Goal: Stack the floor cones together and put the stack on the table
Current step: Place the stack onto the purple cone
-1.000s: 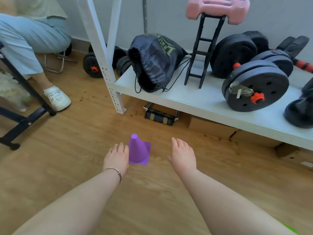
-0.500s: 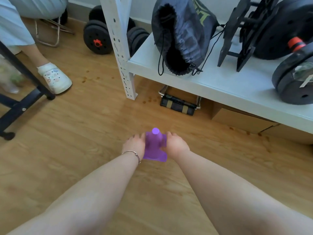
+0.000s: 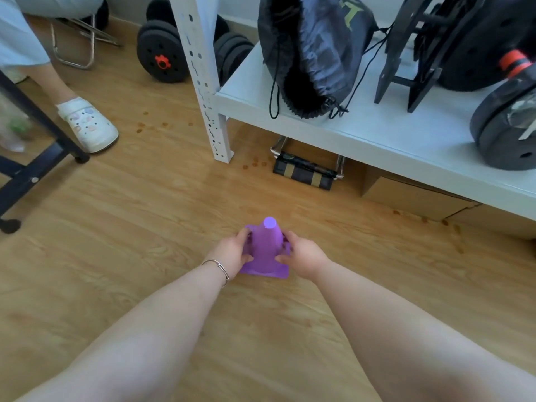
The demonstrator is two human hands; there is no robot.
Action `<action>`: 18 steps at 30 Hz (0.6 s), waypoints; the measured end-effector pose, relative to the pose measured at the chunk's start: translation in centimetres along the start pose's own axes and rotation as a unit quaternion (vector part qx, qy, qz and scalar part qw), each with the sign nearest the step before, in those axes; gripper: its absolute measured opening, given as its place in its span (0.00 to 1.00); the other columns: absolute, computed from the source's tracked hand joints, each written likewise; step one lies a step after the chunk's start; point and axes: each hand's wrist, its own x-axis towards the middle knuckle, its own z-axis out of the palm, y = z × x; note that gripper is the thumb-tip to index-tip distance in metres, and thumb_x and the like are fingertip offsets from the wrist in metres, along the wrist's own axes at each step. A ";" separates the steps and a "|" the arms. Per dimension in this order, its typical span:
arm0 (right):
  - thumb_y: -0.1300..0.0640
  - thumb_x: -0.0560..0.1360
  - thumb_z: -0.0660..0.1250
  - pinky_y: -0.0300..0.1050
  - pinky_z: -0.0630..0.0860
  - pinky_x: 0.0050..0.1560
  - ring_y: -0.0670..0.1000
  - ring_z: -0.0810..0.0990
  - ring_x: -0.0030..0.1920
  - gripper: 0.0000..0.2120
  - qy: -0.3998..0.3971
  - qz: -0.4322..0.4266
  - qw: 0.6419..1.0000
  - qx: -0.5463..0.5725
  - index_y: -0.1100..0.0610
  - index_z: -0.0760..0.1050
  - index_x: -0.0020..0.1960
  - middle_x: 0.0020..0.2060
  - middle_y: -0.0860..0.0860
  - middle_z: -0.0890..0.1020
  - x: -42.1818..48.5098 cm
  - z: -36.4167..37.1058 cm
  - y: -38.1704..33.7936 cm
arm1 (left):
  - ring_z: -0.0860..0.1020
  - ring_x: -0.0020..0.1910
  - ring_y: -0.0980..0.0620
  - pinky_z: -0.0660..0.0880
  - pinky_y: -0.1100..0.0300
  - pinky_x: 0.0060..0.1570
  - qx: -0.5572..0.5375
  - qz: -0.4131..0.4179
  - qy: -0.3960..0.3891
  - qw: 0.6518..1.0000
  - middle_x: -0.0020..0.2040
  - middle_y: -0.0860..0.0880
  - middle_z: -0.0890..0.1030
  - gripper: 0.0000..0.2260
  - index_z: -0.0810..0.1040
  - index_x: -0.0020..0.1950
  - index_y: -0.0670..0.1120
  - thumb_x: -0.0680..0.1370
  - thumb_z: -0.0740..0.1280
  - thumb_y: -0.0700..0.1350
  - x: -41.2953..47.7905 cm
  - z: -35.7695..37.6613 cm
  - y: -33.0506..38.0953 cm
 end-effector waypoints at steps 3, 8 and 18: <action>0.54 0.75 0.71 0.48 0.72 0.66 0.54 0.76 0.66 0.33 0.012 -0.008 0.998 0.065 0.50 0.61 0.77 0.68 0.51 0.77 -2.1 -0.7 1.1 | 0.77 0.61 0.43 0.73 0.55 0.54 -0.046 0.020 0.000 0.999 0.62 0.46 0.79 0.26 0.65 0.69 0.49 0.73 0.70 0.42 -1.2 -0.3 1.4; 0.53 0.72 0.73 0.50 0.75 0.65 0.47 0.78 0.63 0.34 0.057 -0.028 0.986 0.155 0.42 0.64 0.74 0.64 0.44 0.79 -7.2 -3.6 4.3 | 0.79 0.59 0.51 0.76 0.54 0.60 -0.120 0.048 -0.001 0.992 0.61 0.49 0.80 0.27 0.69 0.66 0.49 0.70 0.74 0.40 -3.2 -1.0 7.2; 0.53 0.67 0.78 0.41 0.77 0.53 0.43 0.81 0.56 0.33 0.101 -0.037 0.973 0.202 0.40 0.71 0.69 0.59 0.37 0.80 -21.5 -11.7 13.4 | 0.82 0.55 0.52 0.77 0.55 0.57 -0.039 0.108 -0.012 0.993 0.59 0.48 0.82 0.27 0.71 0.68 0.51 0.71 0.74 0.47 -10.2 -0.4 23.7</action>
